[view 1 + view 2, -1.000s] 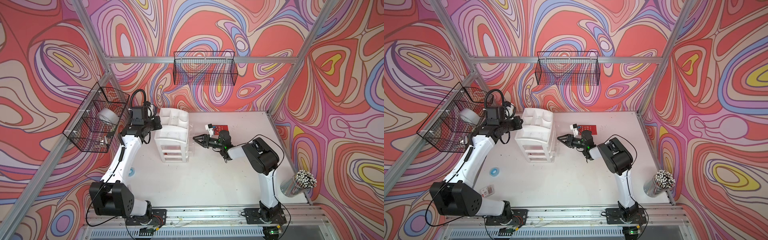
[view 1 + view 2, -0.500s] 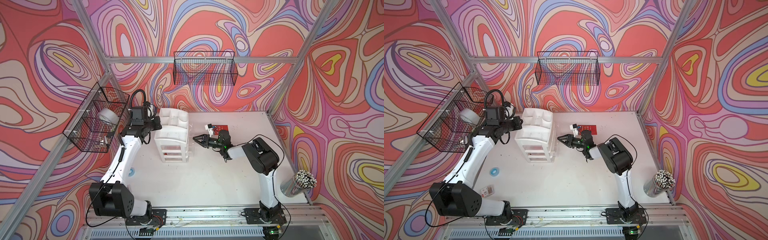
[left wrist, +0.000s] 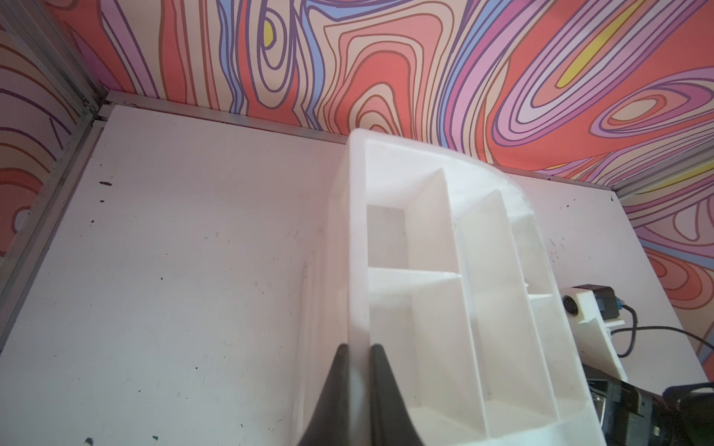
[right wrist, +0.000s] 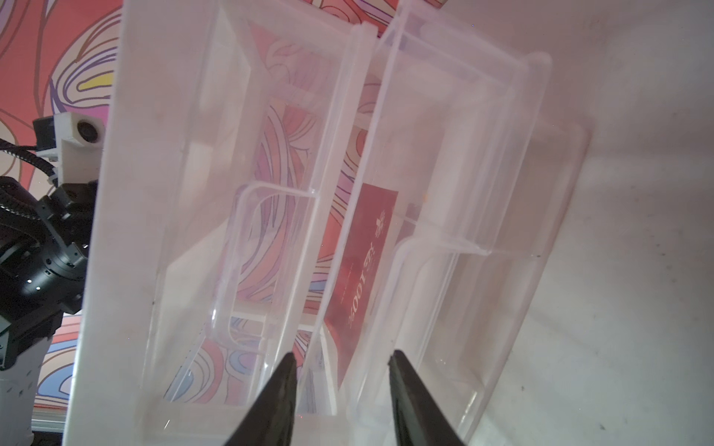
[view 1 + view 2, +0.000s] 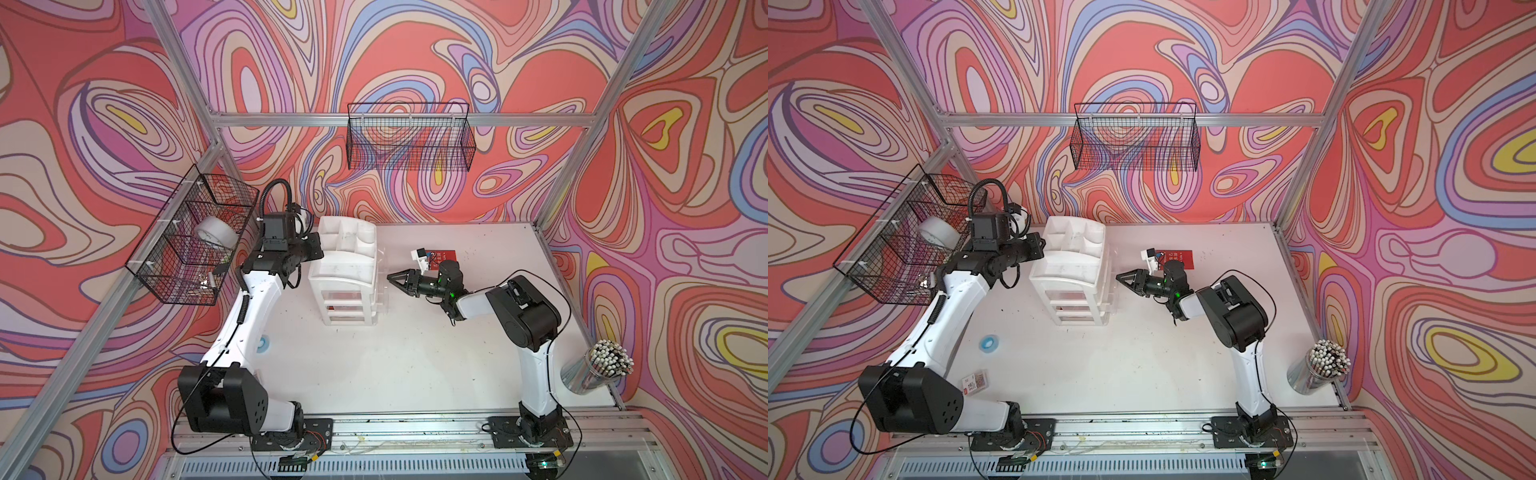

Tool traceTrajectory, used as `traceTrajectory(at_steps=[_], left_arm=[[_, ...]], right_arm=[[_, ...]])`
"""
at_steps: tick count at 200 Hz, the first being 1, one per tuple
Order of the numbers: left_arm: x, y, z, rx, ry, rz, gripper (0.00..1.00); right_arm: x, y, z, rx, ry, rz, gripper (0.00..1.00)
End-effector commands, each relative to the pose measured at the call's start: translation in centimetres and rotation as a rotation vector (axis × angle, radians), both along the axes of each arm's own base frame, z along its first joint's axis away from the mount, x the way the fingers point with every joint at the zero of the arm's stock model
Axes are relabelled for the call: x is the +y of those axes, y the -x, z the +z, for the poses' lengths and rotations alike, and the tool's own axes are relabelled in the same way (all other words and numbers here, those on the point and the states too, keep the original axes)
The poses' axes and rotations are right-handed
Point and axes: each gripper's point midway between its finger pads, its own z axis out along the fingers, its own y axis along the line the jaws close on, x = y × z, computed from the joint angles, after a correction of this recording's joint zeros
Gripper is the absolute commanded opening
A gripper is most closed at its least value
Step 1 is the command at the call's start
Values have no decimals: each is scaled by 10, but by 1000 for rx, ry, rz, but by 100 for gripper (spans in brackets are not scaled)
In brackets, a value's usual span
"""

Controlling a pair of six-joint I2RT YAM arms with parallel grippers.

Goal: Take the postcards out of the drawer
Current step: Open the drawer in the storage box.

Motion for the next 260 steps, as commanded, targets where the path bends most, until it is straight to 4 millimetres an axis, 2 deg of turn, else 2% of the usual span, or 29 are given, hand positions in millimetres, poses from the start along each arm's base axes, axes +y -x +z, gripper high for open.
traceTrajectory(at_steps=[1, 49, 81, 260], left_arm=[[9, 9, -10, 35, -36, 27, 0], [8, 8, -11, 37, -32, 25, 0], [7, 7, -11, 38, -29, 22, 0], [5, 9, -9, 33, -22, 14, 0]], right_arm=[[-6, 0, 11, -39, -2, -12, 41], [-1, -1, 8, -39, 6, 22, 57], [5, -4, 8, -43, 26, 41, 61], [24, -7, -3, -15, 54, 68, 60]])
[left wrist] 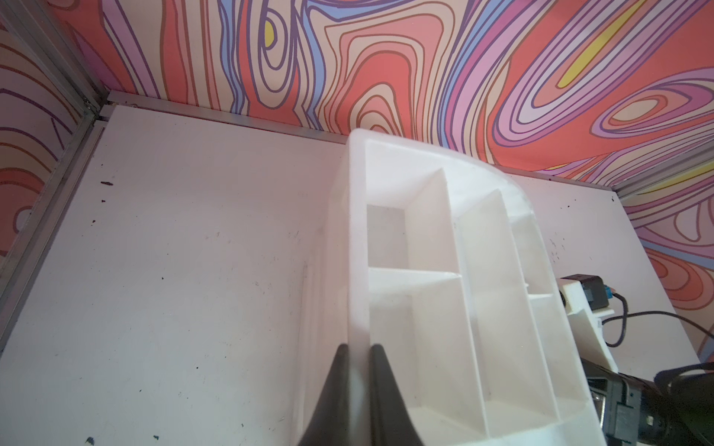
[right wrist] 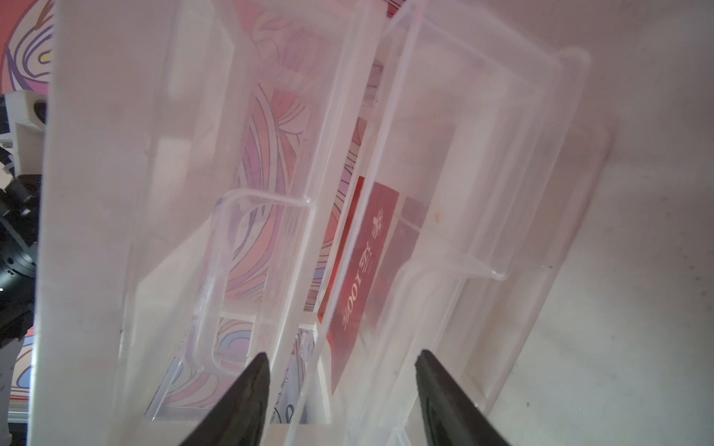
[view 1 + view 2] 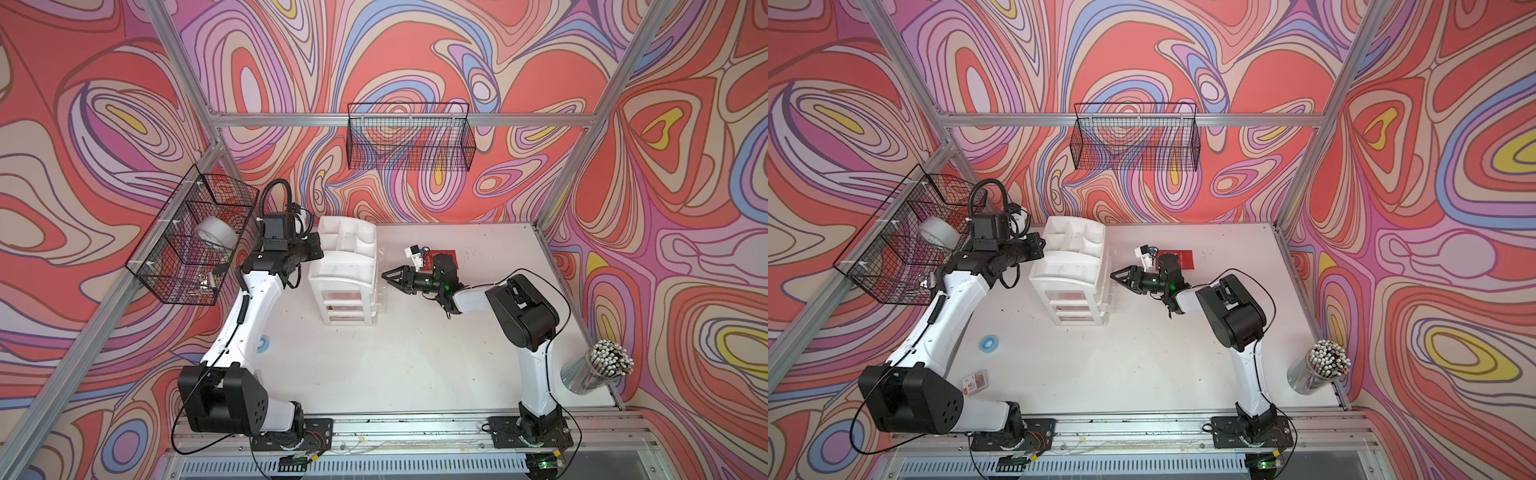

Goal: Take the postcards out of the drawer
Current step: Open the drawer in the storage box.

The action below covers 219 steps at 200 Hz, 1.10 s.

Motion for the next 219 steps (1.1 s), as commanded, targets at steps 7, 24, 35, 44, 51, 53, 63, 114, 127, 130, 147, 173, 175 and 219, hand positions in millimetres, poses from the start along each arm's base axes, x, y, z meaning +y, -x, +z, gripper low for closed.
traceTrajectory(at_steps=[7, 24, 35, 44, 51, 53, 63, 114, 127, 130, 147, 173, 175, 219], left_arm=[[5, 9, -8, 31, -21, 13, 0], [5, 9, -8, 32, -21, 13, 0], [5, 9, -9, 35, -20, 13, 0], [5, 9, -10, 36, -18, 11, 0], [5, 9, -9, 34, -18, 11, 0], [5, 9, -9, 34, -18, 11, 0], [4, 9, -10, 36, -18, 11, 0], [5, 9, -10, 35, -22, 14, 0], [6, 9, -11, 37, -24, 16, 0], [6, 9, -11, 36, -25, 17, 0], [7, 9, -11, 35, -29, 20, 0], [9, 9, -10, 35, -36, 27, 0], [9, 9, -10, 34, -36, 27, 0], [9, 8, -13, 38, -40, 30, 0]], right_arm=[[7, -3, -3, -11, -1, 13, 59], [7, -3, -2, -11, -5, 12, 56], [7, -3, -2, -7, -6, 11, 53], [7, -4, -2, -6, -6, 11, 50], [7, -4, -2, -6, -6, 10, 48], [7, -4, -3, -4, -6, 9, 48], [7, -4, -2, -5, -7, 10, 46], [6, -3, 0, -7, -11, 8, 42], [6, -2, 1, -9, -7, 10, 42], [6, -1, 2, -12, -6, 10, 42], [5, 0, 4, -18, -1, 12, 42], [2, 1, 7, -26, 8, 8, 42], [1, 1, 8, -28, 9, 7, 42], [-13, 1, 9, -25, 19, -20, 41]])
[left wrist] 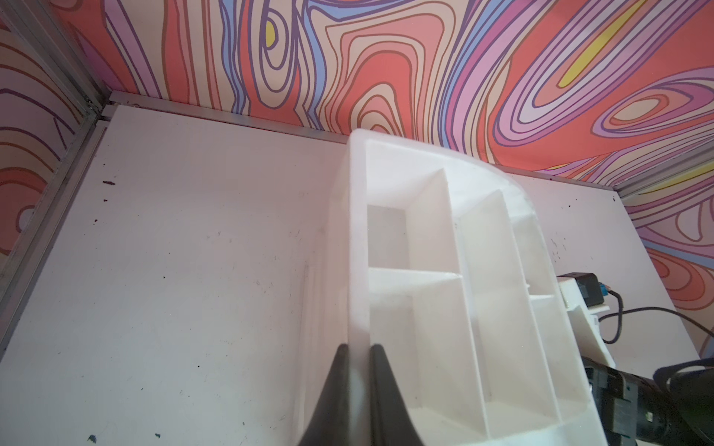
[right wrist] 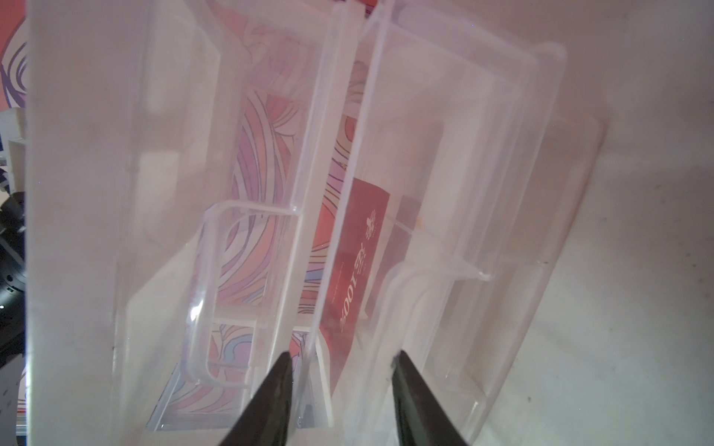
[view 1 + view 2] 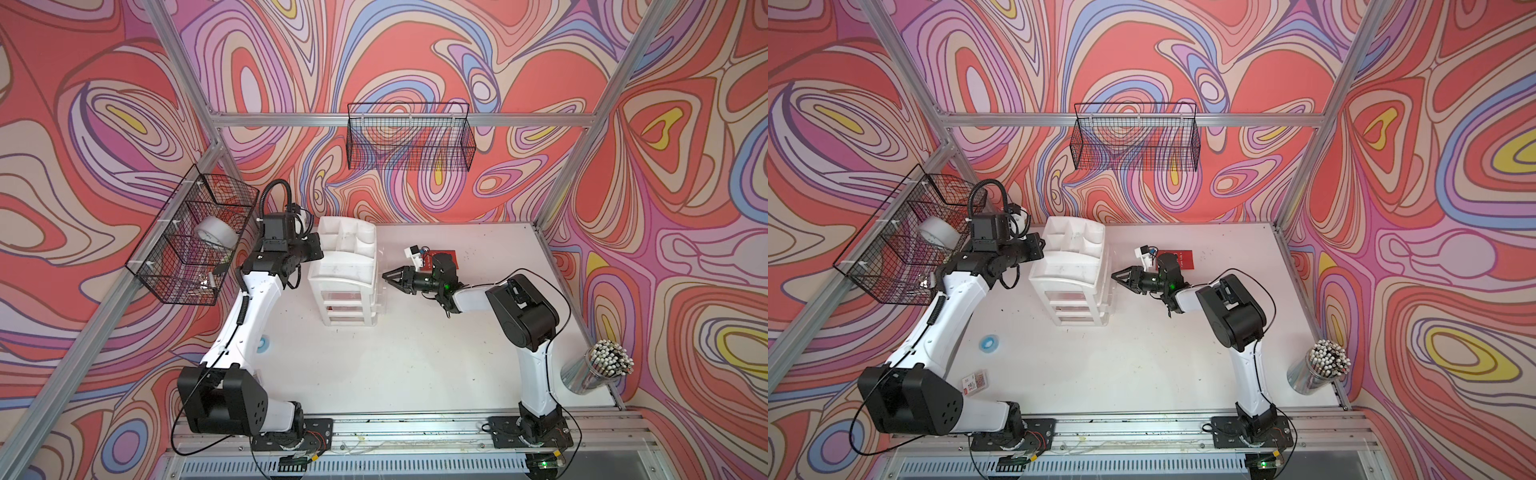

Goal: Take the postcards out of the drawer
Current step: Open the drawer in the storage box.

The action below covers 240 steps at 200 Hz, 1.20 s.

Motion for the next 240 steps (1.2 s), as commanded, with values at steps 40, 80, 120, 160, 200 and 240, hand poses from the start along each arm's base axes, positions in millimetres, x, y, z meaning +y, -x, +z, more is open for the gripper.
traceTrajectory(at_steps=[40, 80, 120, 160, 200, 240], left_arm=[[10, 7, -13, 41, -42, 33, 0], [11, 8, -12, 39, -46, 35, 0], [11, 8, -13, 43, -48, 36, 0], [12, 8, -13, 42, -51, 38, 0], [12, 8, -13, 42, -53, 38, 0], [12, 8, -13, 42, -55, 39, 0]], right_arm=[[-22, 1, 8, -60, 20, -32, 41], [-32, 0, 4, -48, 25, -46, 41], [-44, -1, 1, -38, 38, -58, 40], [-60, -3, 0, -28, 50, -70, 40], [-71, -2, 2, -32, 82, -74, 40], [-81, -2, 2, -32, 117, -80, 39]])
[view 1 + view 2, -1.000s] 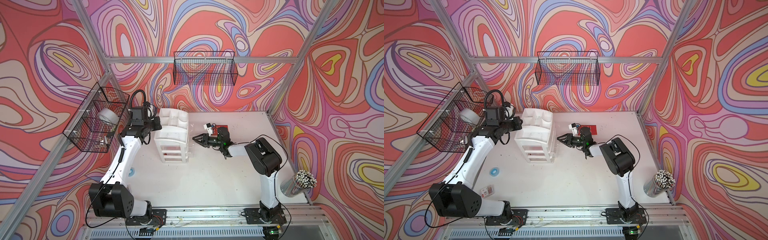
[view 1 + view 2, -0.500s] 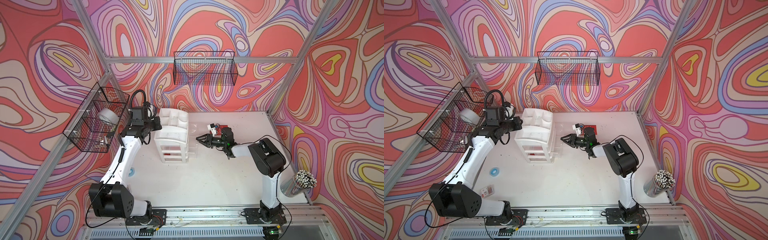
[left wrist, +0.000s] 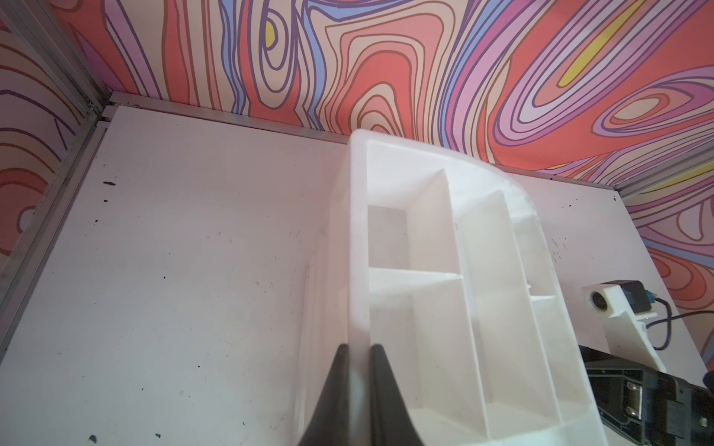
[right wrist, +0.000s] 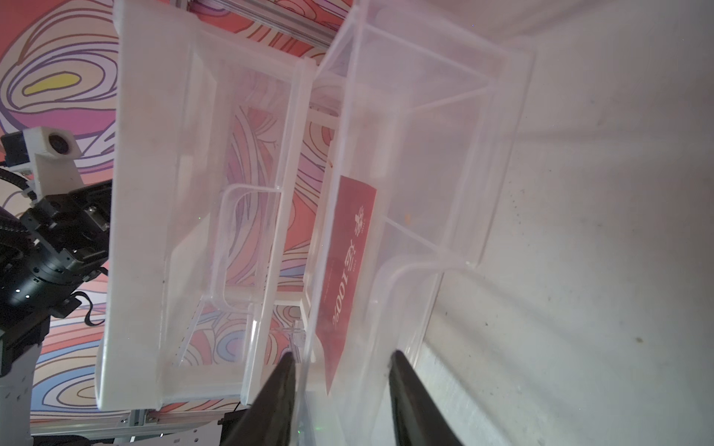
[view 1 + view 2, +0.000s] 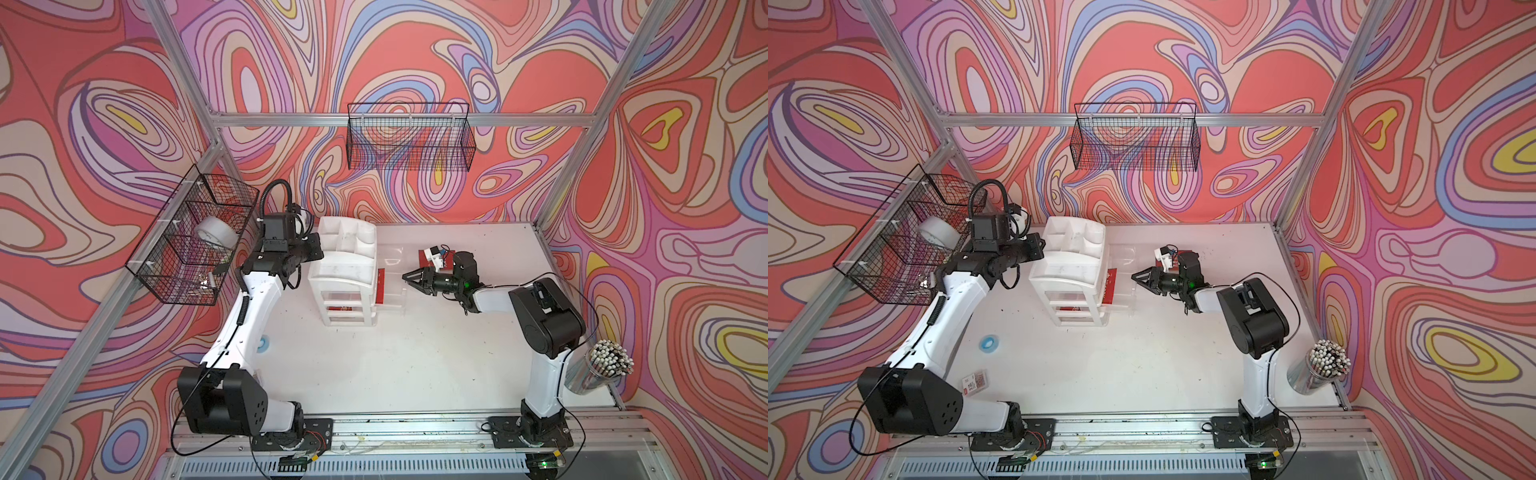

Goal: Take the postcards out of the drawer
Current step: Open the drawer in the storage box.

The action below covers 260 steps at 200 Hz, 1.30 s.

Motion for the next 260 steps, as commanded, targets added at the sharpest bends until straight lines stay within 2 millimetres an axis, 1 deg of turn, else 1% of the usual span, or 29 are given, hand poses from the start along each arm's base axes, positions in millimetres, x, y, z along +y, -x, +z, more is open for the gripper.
traceTrajectory(at_steps=[1, 80, 133, 160, 177, 192, 199, 207, 208, 210, 215, 218, 231, 251, 260], left_arm=[[13, 7, -13, 42, -52, 39, 0], [13, 8, -13, 44, -54, 40, 0], [13, 7, -13, 43, -51, 39, 0], [12, 7, -13, 44, -49, 37, 0], [11, 7, -13, 44, -44, 36, 0], [11, 7, -12, 41, -42, 34, 0], [11, 7, -12, 42, -41, 36, 0], [11, 7, -12, 43, -36, 38, 0], [11, 8, -12, 44, -35, 38, 0], [11, 8, -12, 45, -34, 39, 0], [11, 8, -12, 46, -28, 42, 0], [10, 9, -12, 47, -23, 44, 0], [10, 11, -11, 45, -3, 52, 0], [9, 15, -11, 49, 14, 63, 0], [9, 16, -11, 48, 17, 63, 0]], right_arm=[[-17, -6, 4, -60, 47, -33, 39], [-38, -12, 4, -53, 55, -73, 39], [-39, -12, 3, -47, 61, -59, 40], [-42, -11, 11, -75, 96, -69, 41], [-44, -11, 22, -98, 121, -81, 41], [-41, -9, 32, -121, 159, -77, 41], [-39, -8, 35, -135, 193, -77, 41], [-35, -8, 34, -139, 239, -71, 41], [-35, -7, 40, -151, 239, -74, 41], [-35, -6, 45, -163, 246, -76, 41], [-31, -6, 50, -181, 268, -72, 41], [-30, -5, 48, -178, 287, -70, 41], [-20, -5, 58, -207, 331, -61, 41], [-7, -3, 62, -219, 411, -50, 41], [-2, -6, 65, -226, 446, -55, 42]])
